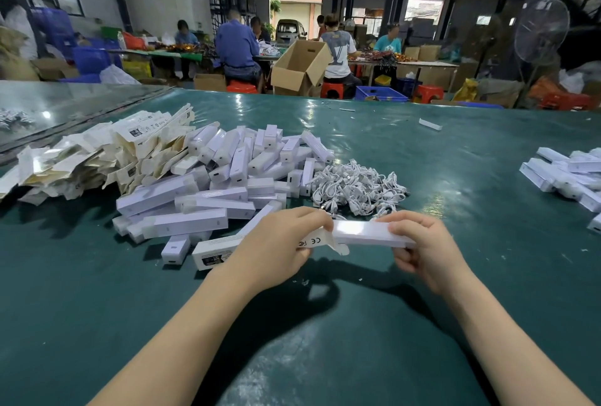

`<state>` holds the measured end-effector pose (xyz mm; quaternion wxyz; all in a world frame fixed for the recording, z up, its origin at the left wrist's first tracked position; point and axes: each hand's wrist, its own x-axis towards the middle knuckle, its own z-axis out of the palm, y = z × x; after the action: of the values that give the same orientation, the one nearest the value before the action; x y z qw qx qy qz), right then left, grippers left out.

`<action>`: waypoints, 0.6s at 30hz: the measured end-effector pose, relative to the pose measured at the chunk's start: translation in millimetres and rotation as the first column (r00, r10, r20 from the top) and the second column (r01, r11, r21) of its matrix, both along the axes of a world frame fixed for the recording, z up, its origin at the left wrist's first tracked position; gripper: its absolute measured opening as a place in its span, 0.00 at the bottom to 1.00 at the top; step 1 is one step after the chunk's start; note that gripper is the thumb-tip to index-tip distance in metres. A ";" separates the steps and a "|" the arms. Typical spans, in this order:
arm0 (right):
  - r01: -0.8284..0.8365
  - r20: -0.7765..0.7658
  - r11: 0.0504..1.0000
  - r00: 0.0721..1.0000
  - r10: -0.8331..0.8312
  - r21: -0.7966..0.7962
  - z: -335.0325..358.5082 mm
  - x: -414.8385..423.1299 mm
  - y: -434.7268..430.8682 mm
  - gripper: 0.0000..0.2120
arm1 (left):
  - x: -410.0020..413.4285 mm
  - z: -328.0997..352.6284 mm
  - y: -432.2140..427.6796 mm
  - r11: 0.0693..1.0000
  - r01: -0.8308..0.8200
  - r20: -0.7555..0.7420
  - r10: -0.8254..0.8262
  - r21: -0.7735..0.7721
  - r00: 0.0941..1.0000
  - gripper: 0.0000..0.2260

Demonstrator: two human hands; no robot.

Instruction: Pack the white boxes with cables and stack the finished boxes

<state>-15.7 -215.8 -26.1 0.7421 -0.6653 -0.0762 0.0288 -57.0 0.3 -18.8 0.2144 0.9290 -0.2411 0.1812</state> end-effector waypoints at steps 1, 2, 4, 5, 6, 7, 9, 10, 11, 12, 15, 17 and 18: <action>0.027 -0.015 1.000 1.000 -0.027 0.004 0.0 -0.1 -0.5 0.14 | -0.5 0.4 -0.7 1.000 0.009 0.022 -0.009 0.008 1.000 0.16; 0.043 -0.022 0.999 0.999 -0.043 0.005 0.9 -1.2 0.3 0.11 | -0.9 0.6 -1.4 1.000 0.010 0.043 -0.011 0.026 0.999 0.16; 0.023 -0.009 1.000 1.000 -0.023 -0.019 3.6 -4.6 2.8 0.04 | -0.3 -0.5 -2.0 0.998 -0.008 0.068 0.003 0.069 0.998 0.16; 0.003 0.001 0.999 1.000 -0.003 -0.037 4.5 -5.9 3.6 0.05 | 0.3 -1.5 -1.9 0.997 -0.021 0.066 0.016 0.080 0.998 0.17; -0.008 0.004 0.999 1.000 0.008 -0.049 4.9 -6.3 3.9 0.07 | 1.0 -2.3 -1.7 0.996 -0.032 0.059 0.027 0.082 0.998 0.18; -0.017 0.000 0.999 1.000 0.017 -0.049 4.6 -6.5 4.2 0.08 | 1.7 -2.8 -1.2 0.996 -0.036 0.054 0.032 0.078 0.998 0.18; -0.018 -0.018 0.999 1.000 0.017 -0.034 4.1 -6.4 4.8 0.06 | 1.4 -1.7 -1.2 0.998 -0.021 0.054 0.018 0.055 0.998 0.17; -0.004 -0.025 1.000 1.000 0.003 -0.020 3.8 -6.0 5.7 0.05 | 0.7 -0.6 -1.5 0.999 0.000 0.059 -0.003 0.049 0.998 0.17; 0.018 -0.026 1.000 0.999 -0.019 -0.011 2.6 -5.1 6.6 0.08 | -0.1 0.8 -1.9 0.998 0.025 0.067 -0.029 0.058 0.997 0.17; 0.035 -0.032 0.999 0.999 -0.035 -0.006 1.2 -4.2 7.7 0.11 | -0.7 2.0 -2.4 0.995 0.048 0.073 -0.054 0.083 0.996 0.17; 0.062 -0.037 0.998 0.997 -0.062 0.008 -0.6 -5.5 13.0 0.12 | -0.4 1.9 -3.4 0.988 0.069 0.070 -0.080 0.141 0.994 0.20; 0.055 -0.035 0.998 0.998 -0.055 0.015 -0.6 -6.8 13.5 0.14 | 0.5 0.0 -4.0 0.987 0.078 0.039 -0.085 0.141 0.996 0.21; 0.058 -0.034 0.998 0.998 -0.058 0.019 0.3 -7.2 13.4 0.16 | 0.7 -0.7 -4.8 0.985 0.088 0.022 -0.092 0.150 0.995 0.21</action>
<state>-22.9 -202.4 -25.7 0.7502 -0.6594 -0.0449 0.0174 -56.3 -4.6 -19.5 0.1491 0.9278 -0.2988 0.1664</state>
